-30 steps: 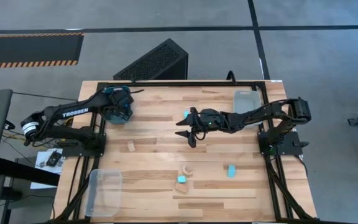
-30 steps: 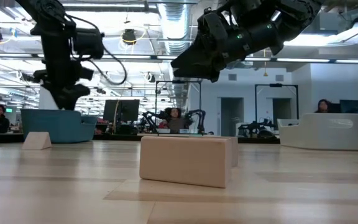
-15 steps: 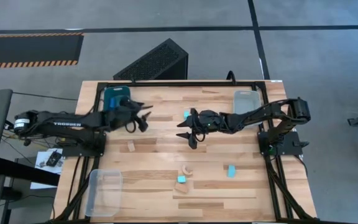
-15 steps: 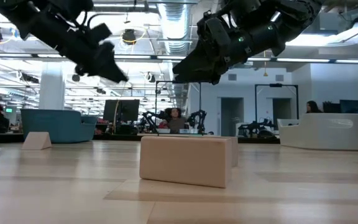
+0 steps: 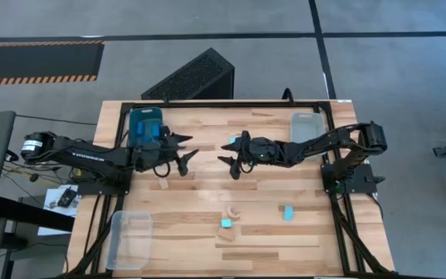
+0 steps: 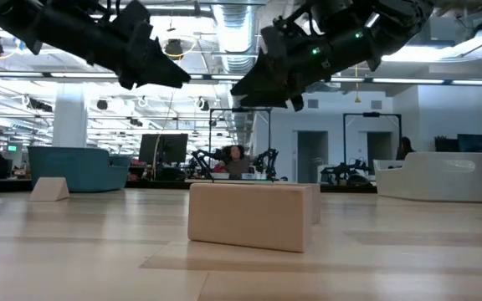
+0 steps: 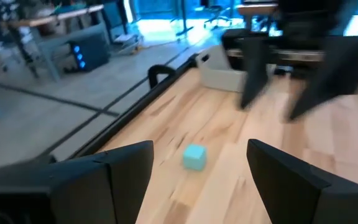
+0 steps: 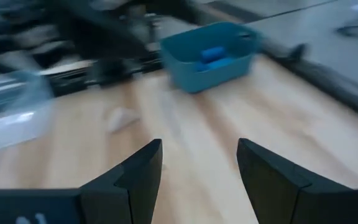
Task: Sort & place blocks by color
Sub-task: Put the top light blue block into the transparent bin
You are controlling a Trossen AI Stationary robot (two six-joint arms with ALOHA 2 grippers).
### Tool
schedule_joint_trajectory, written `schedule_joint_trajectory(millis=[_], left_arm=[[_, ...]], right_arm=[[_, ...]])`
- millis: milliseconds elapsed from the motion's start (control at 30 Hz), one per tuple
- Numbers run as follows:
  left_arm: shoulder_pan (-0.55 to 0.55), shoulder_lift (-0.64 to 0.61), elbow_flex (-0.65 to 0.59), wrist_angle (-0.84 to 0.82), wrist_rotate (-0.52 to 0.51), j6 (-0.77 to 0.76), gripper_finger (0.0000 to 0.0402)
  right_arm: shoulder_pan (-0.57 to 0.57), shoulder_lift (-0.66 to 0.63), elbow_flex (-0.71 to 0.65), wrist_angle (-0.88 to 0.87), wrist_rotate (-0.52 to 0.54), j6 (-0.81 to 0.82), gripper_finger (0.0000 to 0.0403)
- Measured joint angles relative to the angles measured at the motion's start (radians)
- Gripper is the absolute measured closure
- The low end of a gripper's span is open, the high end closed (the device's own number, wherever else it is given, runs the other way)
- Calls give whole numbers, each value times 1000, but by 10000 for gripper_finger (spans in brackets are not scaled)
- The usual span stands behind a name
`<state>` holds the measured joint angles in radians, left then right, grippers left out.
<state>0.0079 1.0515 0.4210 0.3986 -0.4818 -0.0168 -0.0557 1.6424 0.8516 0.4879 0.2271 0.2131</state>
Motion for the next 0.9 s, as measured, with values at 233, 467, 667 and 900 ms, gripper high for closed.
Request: schedule_joint_trajectory(millis=[233, 467, 667, 900], left_arm=[[-2, 5, 1, 57, 7, 32, 152], [-1, 5, 1, 63, 32, 57, 152], [20, 5, 9, 70, 32, 80, 152], [23, 4, 10, -13, 29, 29, 152]], right_arm=[[-85, 0, 0, -78, 164, -3, 170], [-184, 0, 0, -268, 112, -37, 167], [-218, 0, 0, -268, 30, -60, 149], [-194, 95, 3, -197, 36, 213, 144]])
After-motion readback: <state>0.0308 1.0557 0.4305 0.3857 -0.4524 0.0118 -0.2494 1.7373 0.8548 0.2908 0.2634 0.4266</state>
